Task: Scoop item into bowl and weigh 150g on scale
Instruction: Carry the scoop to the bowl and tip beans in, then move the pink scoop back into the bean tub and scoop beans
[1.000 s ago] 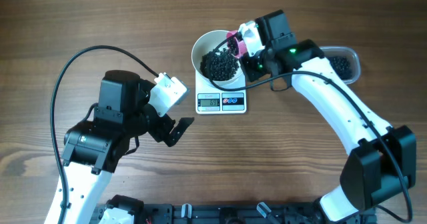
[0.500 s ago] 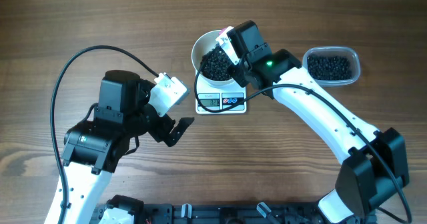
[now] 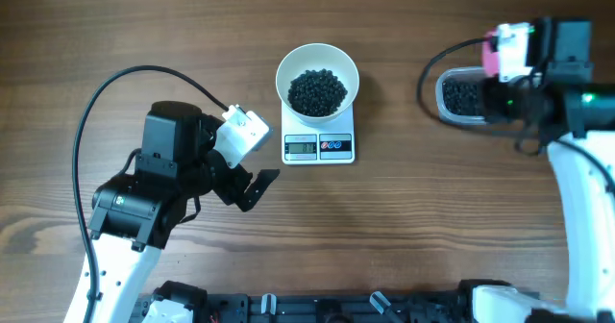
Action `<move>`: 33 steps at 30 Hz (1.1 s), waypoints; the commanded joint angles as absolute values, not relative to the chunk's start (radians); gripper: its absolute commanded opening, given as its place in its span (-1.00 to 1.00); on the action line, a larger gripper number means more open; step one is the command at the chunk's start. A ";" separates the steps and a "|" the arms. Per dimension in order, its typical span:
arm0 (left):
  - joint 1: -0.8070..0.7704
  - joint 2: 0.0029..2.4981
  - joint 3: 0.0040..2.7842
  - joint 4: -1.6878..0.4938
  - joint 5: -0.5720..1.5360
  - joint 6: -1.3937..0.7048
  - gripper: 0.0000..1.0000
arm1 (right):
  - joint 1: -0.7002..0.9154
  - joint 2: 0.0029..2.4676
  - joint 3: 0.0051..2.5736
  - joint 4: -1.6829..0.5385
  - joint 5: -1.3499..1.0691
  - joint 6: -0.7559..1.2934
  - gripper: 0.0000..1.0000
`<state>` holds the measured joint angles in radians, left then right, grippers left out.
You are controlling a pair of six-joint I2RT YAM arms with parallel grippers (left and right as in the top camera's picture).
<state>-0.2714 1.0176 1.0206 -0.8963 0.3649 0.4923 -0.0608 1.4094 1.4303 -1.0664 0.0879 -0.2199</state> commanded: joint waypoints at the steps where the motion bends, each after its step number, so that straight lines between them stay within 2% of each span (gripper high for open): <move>1: -0.265 1.021 1.044 -0.896 0.374 0.487 1.00 | -0.128 1.549 1.433 -1.067 0.050 -0.278 -0.91; 8: -0.264 1.021 1.044 -0.896 0.374 0.487 1.00 | -0.131 1.797 1.433 -1.024 0.007 -0.340 -0.92; 16: -0.265 1.021 1.044 -0.896 0.374 0.487 1.00 | -0.128 1.872 1.434 -0.998 0.031 -0.345 -0.91; 22: -0.265 1.021 1.044 -0.896 0.374 0.487 1.00 | -0.129 1.878 1.461 -1.003 -0.194 -0.419 -0.91; 26: -0.265 1.021 1.044 -0.896 0.374 0.487 1.00 | -0.135 1.878 1.461 -1.008 -0.263 -0.446 -0.91; 33: -0.264 1.021 1.044 -0.896 0.374 0.487 1.00 | -0.218 1.878 1.461 -1.021 -0.453 -0.418 -0.91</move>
